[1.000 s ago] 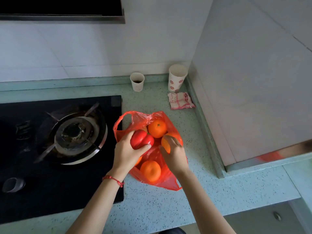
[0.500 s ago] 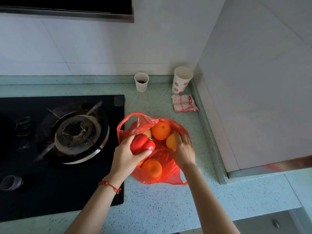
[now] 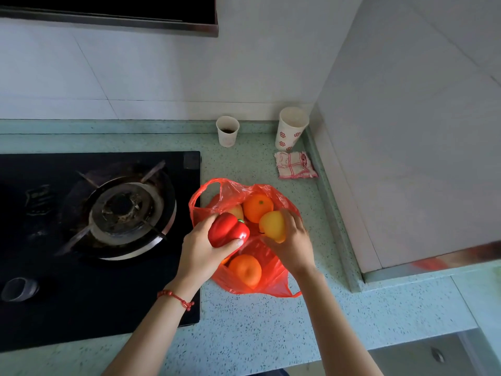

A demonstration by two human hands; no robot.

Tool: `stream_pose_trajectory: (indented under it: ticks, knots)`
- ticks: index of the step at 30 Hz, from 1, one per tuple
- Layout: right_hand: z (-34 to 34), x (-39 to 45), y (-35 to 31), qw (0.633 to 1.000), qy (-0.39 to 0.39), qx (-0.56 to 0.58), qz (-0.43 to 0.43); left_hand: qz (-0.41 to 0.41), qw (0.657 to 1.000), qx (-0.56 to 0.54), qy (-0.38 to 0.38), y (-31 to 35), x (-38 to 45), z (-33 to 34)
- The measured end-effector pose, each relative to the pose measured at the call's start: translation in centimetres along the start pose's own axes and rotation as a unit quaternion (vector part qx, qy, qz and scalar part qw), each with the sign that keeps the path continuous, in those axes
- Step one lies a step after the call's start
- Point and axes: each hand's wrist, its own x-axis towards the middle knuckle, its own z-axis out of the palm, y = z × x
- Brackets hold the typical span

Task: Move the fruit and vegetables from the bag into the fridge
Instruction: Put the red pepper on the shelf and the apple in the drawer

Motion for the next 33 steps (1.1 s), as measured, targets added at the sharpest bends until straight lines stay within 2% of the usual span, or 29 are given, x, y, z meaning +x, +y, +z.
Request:
stream_pose_trajectory:
  ticks: [6,11,14,23,27,33]
  knots:
    - [-1.4,-1.7,-2.3,0.986,0.067,0.149,0.036,0.005,0.999,-0.017,0.038,0.1,-1.2,-0.9]
    - [-2.0,-3.5,-3.9,0.957,0.046,0.277,0.077,-0.005,0.997,-0.054,0.056,0.3,-2.8,-2.3]
    - [-2.3,-4.3,-4.8,0.939,0.031,0.336,0.074,-0.011,0.993,-0.078,0.082,0.3,-4.3,-3.3]
    - [-2.9,-7.1,-7.1,0.901,-0.102,0.421,-0.020,-0.067,0.961,-0.102,0.247,0.9,-11.7,-4.9]
    - [-2.9,-9.4,-7.7,0.885,-0.183,0.425,-0.055,-0.124,0.921,-0.124,0.347,0.9,-16.8,-4.3]
    - [-1.7,-15.0,-10.0,0.851,-0.306,0.411,-0.111,-0.173,0.852,-0.087,0.487,0.6,-26.4,-4.6]
